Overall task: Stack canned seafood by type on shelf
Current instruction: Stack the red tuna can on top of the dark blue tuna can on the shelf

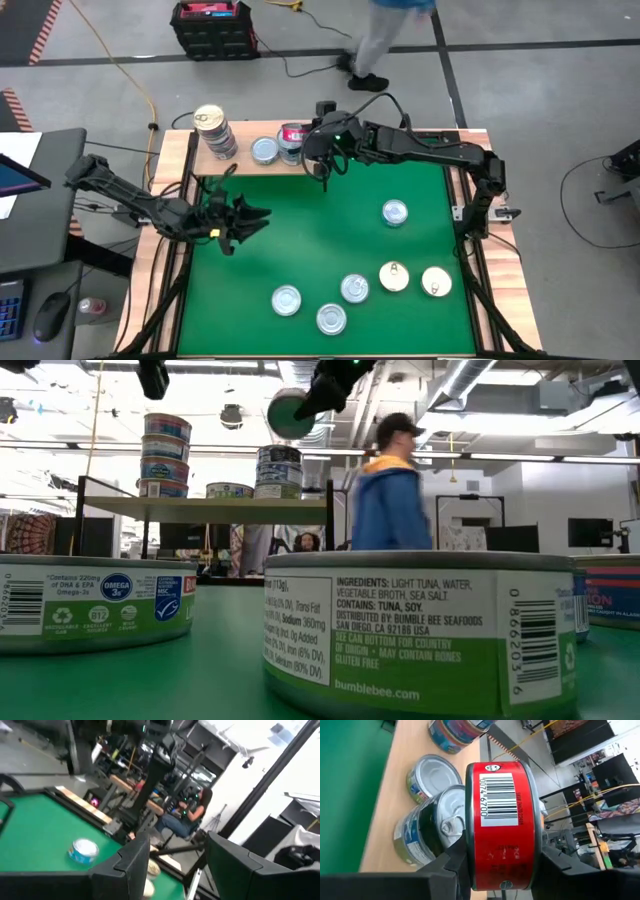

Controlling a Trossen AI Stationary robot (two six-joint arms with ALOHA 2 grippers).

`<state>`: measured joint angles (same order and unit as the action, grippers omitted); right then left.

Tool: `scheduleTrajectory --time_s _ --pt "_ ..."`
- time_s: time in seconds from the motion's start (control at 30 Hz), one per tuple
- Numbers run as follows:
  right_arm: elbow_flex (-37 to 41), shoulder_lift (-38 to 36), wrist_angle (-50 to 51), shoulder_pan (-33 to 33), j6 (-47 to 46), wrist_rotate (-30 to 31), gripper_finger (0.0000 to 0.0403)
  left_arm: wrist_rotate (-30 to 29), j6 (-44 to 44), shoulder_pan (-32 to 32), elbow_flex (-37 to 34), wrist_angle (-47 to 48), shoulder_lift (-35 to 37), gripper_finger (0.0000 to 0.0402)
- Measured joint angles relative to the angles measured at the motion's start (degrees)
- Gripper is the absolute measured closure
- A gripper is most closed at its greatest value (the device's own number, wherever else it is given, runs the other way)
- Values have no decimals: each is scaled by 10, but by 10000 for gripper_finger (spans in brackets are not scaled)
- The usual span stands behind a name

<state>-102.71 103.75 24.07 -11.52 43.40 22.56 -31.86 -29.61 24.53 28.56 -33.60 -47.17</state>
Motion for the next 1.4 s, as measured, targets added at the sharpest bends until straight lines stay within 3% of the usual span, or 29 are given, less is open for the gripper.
scheduleTrajectory --time_s 0.47,0.9,1.4 --pt "0 53 -49 -5 30 5 224 -30 10 0 0 4 59 222" --pt "0 53 -16 -10 -2 -18 139 -45 5 0 0 13 59 222" --pt "-22 50 -10 -10 15 -16 138 -43 4 0 0 13 59 222"
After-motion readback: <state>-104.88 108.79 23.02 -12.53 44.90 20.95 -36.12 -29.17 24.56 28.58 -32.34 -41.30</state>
